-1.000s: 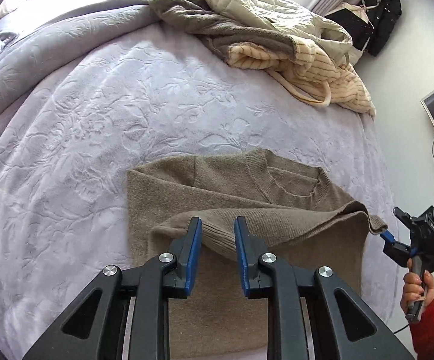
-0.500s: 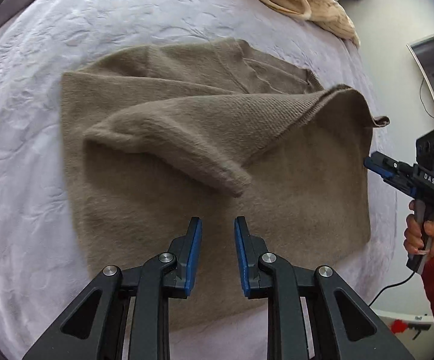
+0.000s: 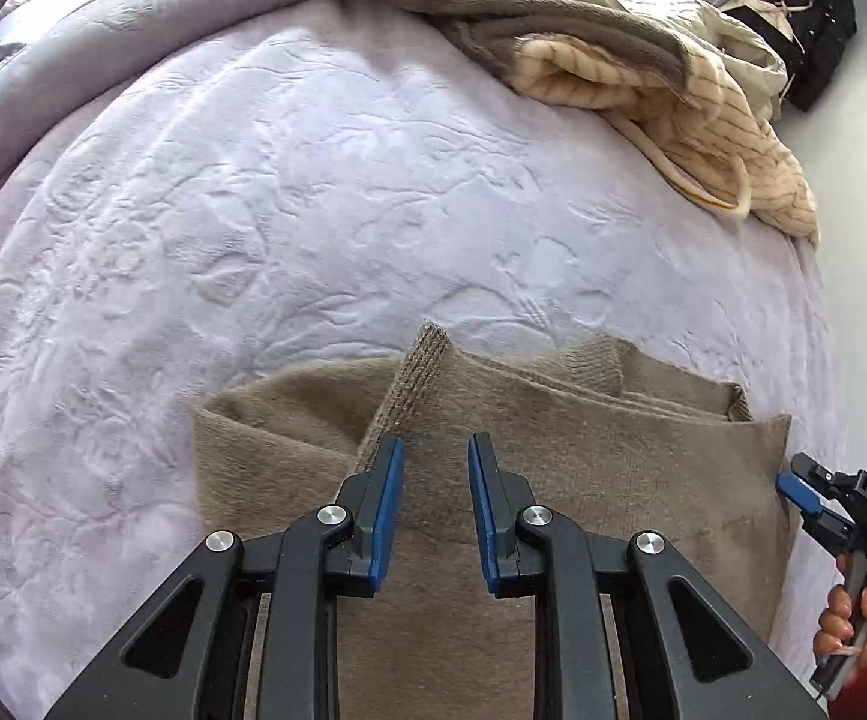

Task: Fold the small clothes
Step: 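Open both tools and move them to the folded hem edge, then pinch and smooth the folded sweater edge with both tools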

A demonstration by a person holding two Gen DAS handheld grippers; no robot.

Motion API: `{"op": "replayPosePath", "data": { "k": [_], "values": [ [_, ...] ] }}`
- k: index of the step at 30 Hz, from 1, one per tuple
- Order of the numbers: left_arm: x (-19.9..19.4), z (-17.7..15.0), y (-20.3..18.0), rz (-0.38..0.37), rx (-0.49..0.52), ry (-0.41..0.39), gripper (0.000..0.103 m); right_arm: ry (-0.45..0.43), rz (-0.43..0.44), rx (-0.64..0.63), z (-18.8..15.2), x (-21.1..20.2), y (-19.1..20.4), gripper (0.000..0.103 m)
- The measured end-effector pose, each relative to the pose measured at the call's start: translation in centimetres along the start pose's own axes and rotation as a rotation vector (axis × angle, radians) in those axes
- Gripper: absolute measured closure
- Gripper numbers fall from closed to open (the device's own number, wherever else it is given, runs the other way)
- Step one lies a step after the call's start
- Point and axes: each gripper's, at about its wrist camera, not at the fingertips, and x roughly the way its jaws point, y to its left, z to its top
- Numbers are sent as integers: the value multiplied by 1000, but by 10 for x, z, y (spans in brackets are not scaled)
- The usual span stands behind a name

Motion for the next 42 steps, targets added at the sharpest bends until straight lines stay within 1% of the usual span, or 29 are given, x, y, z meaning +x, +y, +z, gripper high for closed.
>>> {"op": "replayPosePath", "data": {
  "k": [3,6,9,13,16,18,22,23,24,25,26,28,31,32,33,34,35,36,39,41,42],
  "values": [
    [-11,-9,10,18,3,6,79,-17,-5,18,-3,-10,-6,49],
    [-18,-24,22,40,29,36,79,-9,1,31,-12,-21,-13,48],
    [-25,-45,33,36,14,75,79,-10,19,49,-27,-37,-23,48],
    [-39,-86,58,14,-32,124,79,13,32,58,-62,-55,-36,48],
    [-46,-114,72,3,-60,157,79,34,28,56,-96,-68,-47,47],
    [-48,-130,79,-20,-75,184,79,49,35,73,-118,-75,-54,47],
    [-48,-151,84,-58,-82,224,79,71,49,121,-160,-87,-66,39],
    [-48,-153,85,-64,-84,227,65,75,55,138,-170,-89,-71,39],
    [-47,-154,85,-70,-90,229,35,79,61,156,-179,-90,-74,39],
    [-48,-156,86,-73,-99,218,26,83,60,174,-187,-90,-78,39],
    [-50,-156,86,-80,-102,198,24,86,53,192,-193,-88,-82,38],
    [-47,-155,86,-111,-102,209,24,77,58,238,-198,-83,-90,37],
    [-43,-154,83,-144,-116,217,25,20,111,325,-194,-75,-101,37],
    [-42,-154,82,-148,-114,217,29,11,131,354,-191,-71,-104,37],
    [-42,-153,80,-144,-108,215,46,13,148,378,-188,-67,-106,39],
    [-41,-153,77,-134,-91,218,57,17,155,384,-185,-63,-105,61],
    [-41,-153,75,-118,-71,220,79,34,134,364,-182,-60,-102,80],
    [-40,-152,70,-106,-54,218,94,48,108,330,-179,-60,-96,94],
    [-59,-151,73,-180,-47,183,94,43,84,227,-173,-74,-77,95],
    [-71,-153,73,-170,-7,158,96,40,70,162,-171,-84,-67,95],
    [-72,-155,74,-157,6,158,96,43,50,140,-172,-87,-66,95]
  ]
}}
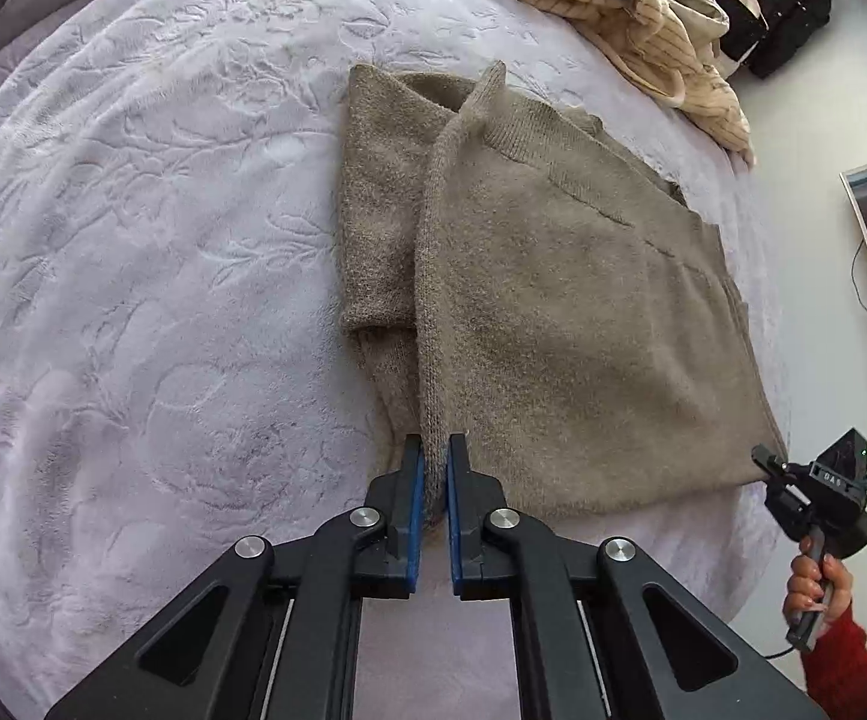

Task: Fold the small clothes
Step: 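Pinch and smooth the folded sweater edge with both tools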

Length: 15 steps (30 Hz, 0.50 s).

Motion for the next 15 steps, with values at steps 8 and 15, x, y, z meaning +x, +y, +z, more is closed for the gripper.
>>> {"op": "replayPosePath", "data": {
  "k": [8,15],
  "values": [
    [29,-20,25,65,-2,27,96,74,-138,-20,1,34,-28,95],
    [12,-28,23,152,32,11,94,99,-211,-42,-2,27,-15,95]
  ]
}}
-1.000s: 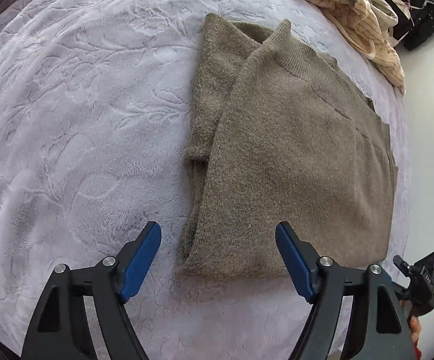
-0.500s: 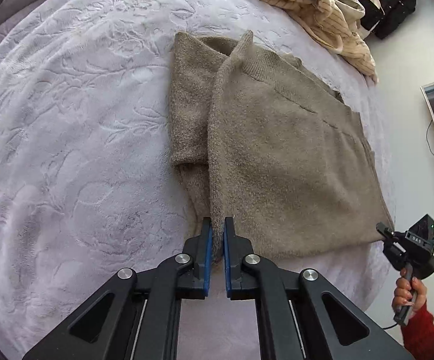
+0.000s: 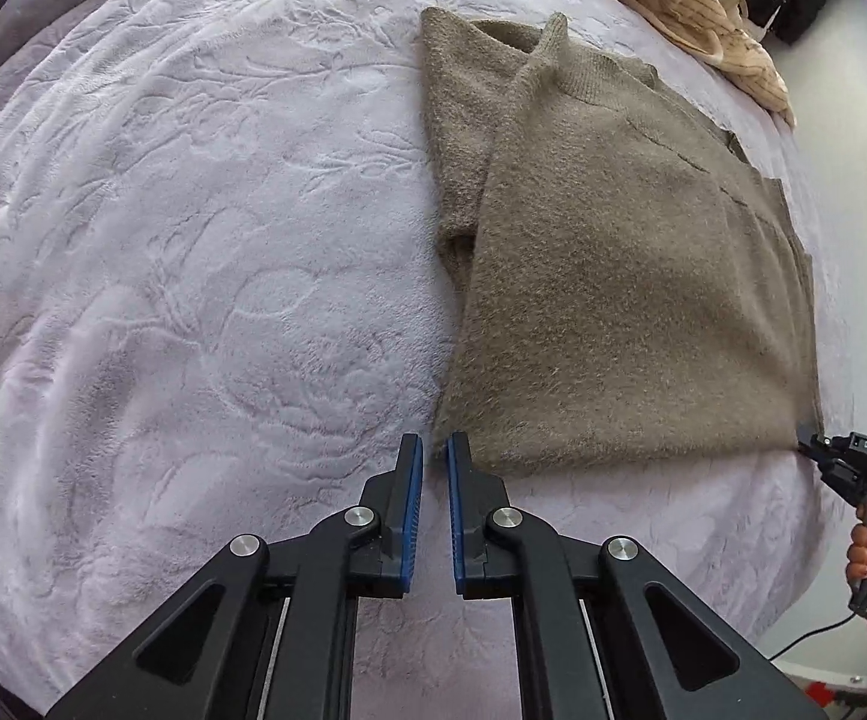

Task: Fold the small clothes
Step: 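Pinch and smooth the folded sweater edge with both tools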

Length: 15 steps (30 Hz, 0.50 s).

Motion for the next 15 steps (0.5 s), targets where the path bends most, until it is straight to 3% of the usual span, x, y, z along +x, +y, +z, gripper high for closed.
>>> {"op": "replayPosePath", "data": {
  "k": [2,8,12,15],
  "values": [
    [-4,-7,6,23,-9,0,94,2,-23,3,-6,-6,1,95],
    [-37,-11,9,-45,-58,-68,94,6,-37,-77,-32,-20,29,94],
    [-45,4,-14,-98,-6,-105,94,-4,-29,-195,-42,-15,71,94],
    [-17,20,-40,-73,53,-64,94,-11,-48,-267,-37,1,104,94]
  ]
}}
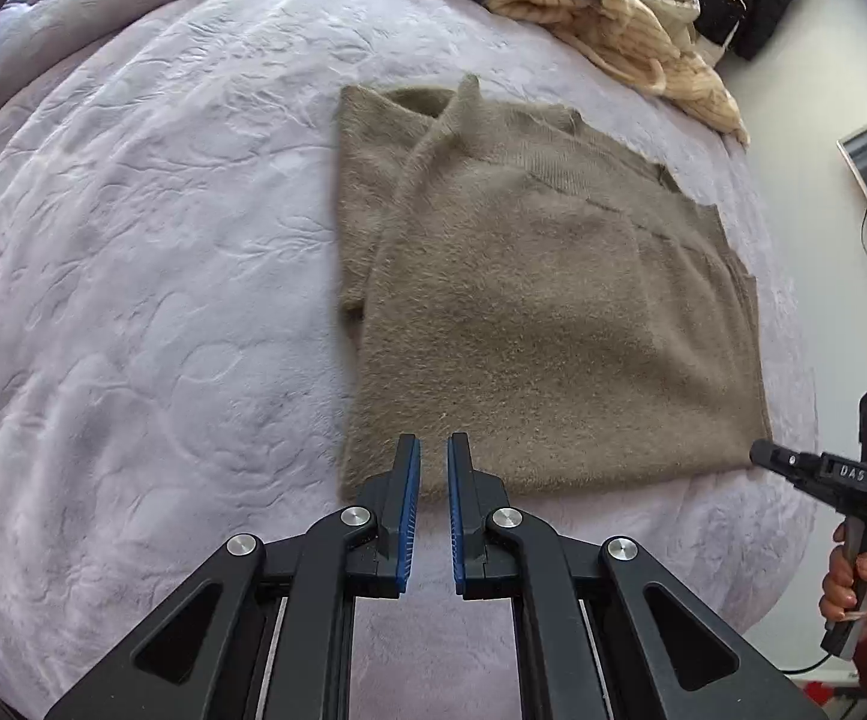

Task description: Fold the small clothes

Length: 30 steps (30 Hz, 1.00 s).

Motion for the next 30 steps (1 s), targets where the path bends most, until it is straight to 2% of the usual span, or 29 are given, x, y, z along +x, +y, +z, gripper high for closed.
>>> {"op": "replayPosePath", "data": {
  "k": [3,6,10,15,18,23,24,25,26,28,29,30],
  "values": [
    [41,-6,-3,69,32,73,94,28,-48,-50,10,28,18,91],
    [48,-9,1,47,13,61,94,123,-93,-41,11,56,12,91],
    [36,-13,8,40,-34,65,94,132,-55,17,4,48,-1,91],
    [12,-28,5,109,-10,44,94,122,-99,3,-16,19,2,91],
    [-6,-39,9,116,-19,35,94,111,-108,2,-28,4,8,91],
    [-45,-53,20,124,-23,-36,94,101,-126,8,-40,-13,14,91],
    [-51,-54,23,126,-26,-47,80,99,-131,1,-42,-17,18,91],
    [-57,-55,25,130,-31,-61,58,97,-134,-7,-43,-18,23,90],
    [-63,-56,27,142,-39,-79,2,94,-139,-18,-43,-20,28,89],
    [-76,-57,26,160,-39,-145,2,87,-155,-46,-46,-25,39,77],
    [-81,-58,28,157,-37,-149,2,81,-160,-61,-47,-27,44,71],
    [-84,-59,29,160,-41,-157,2,76,-162,-72,-48,-28,50,58]
  ]
}}
